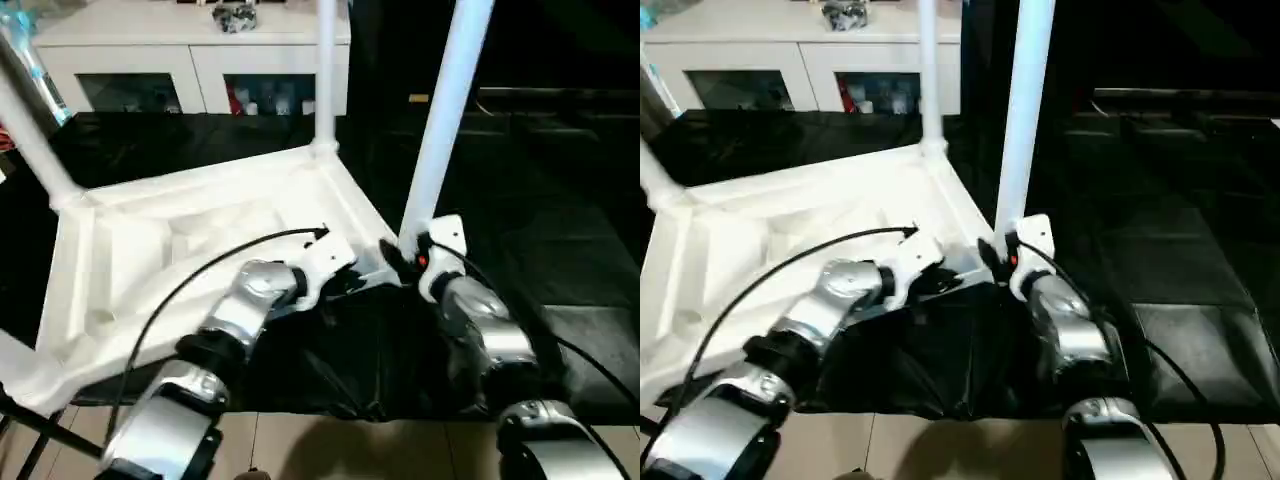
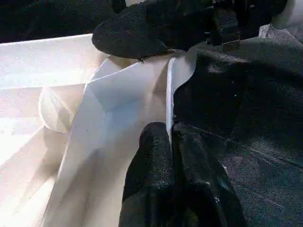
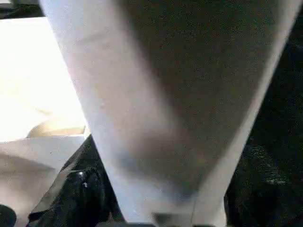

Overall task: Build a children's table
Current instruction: Rotate leg to tighten

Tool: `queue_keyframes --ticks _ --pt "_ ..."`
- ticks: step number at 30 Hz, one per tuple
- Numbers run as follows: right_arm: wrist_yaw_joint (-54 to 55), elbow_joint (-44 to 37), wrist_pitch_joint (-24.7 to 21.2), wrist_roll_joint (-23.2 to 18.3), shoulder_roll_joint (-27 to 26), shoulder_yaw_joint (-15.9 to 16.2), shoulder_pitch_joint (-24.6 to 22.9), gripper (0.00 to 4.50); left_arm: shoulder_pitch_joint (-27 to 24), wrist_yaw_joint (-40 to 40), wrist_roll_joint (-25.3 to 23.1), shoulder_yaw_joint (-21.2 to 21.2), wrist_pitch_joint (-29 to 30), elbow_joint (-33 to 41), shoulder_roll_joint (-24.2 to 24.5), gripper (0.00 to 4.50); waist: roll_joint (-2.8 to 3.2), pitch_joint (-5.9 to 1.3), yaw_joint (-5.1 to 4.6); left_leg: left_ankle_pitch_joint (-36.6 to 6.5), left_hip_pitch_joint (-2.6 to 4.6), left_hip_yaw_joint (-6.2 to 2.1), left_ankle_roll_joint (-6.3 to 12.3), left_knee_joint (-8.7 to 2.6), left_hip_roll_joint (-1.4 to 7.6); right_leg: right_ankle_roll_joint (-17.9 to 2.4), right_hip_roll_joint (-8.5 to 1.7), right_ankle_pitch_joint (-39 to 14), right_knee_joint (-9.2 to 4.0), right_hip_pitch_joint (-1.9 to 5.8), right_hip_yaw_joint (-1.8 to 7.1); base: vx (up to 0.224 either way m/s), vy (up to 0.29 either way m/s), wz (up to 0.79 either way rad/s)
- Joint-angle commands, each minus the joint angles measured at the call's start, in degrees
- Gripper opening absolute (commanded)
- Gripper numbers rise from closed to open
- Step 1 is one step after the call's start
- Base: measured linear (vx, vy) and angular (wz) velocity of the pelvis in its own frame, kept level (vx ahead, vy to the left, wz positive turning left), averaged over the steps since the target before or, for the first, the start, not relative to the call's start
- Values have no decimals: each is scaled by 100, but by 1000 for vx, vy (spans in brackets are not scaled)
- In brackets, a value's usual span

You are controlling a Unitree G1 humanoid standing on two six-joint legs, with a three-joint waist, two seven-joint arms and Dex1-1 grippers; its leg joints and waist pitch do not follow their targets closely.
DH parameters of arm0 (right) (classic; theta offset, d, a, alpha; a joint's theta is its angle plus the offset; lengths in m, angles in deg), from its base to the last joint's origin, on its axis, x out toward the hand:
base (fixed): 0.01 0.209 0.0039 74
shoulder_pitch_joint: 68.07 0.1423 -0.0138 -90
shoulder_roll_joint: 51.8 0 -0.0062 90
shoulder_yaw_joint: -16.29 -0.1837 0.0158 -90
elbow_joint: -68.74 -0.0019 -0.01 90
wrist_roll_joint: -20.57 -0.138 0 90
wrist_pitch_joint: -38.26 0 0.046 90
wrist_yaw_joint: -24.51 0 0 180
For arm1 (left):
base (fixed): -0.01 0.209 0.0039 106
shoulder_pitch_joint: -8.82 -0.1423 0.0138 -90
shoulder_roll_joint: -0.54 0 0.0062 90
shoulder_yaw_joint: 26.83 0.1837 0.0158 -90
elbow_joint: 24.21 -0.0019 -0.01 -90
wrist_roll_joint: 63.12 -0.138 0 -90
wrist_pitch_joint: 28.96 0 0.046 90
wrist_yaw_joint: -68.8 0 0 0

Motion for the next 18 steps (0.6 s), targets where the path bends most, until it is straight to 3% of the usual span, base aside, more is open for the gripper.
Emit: queue_keyframes --ticks 1,2,7,11,14,15,18 --pt "-333 382 -154 19 -572 490 -172 259 131 429 168 -74 -109 207 -402 0 -46 -305 -11 -1378 -28 -49 219 -377 153 -829 -369 -1849 -488 289 272 0 0 0" --pt "-410 379 -124 -35 -574 454 -167 315 101 373 186 -63 -126 236 -392 0 -52 -301 -15 -1419 -26 -49 231 -381 152 -825 -366 -1864 -492 290 273 0 0 0" --pt "-1167 52 -25 -110 -225 483 -354 365 -102 -400 426 -56 -381 442 -131 0 -60 -328 -6 -1205 -50 -44 353 -358 161 -927 -365 -1434 -445 315 279 0 0 0" --pt "-2094 -335 167 -86 236 765 -579 384 -231 -1019 591 -12 -483 601 101 0 -60 -333 1 -957 -72 -21 527 -320 153 -1029 -350 -1084 -407 333 268 0 0 0" --pt "-2641 -610 276 -154 497 886 -720 384 -280 -1338 644 26 -528 656 236 0 -62 -321 11 -1041 -65 -12 575 -325 163 -993 -351 -1381 -438 323 261 0 0 0" --pt "-3418 -997 347 -303 836 1041 -909 384 -319 -1750 699 71 -554 703 417 0 -60 -310 31 -1127 -52 -8 576 -324 163 -941 -348 -1604 -463 321 255 0 0 0" --pt "-4217 -1393 259 -491 1138 1128 -1070 384 -352 -2155 768 82 -557 756 584 0 -53 -312 65 -1216 -56 -20 619 -335 193 -899 -351 -1728 -465 305 268 0 0 0"
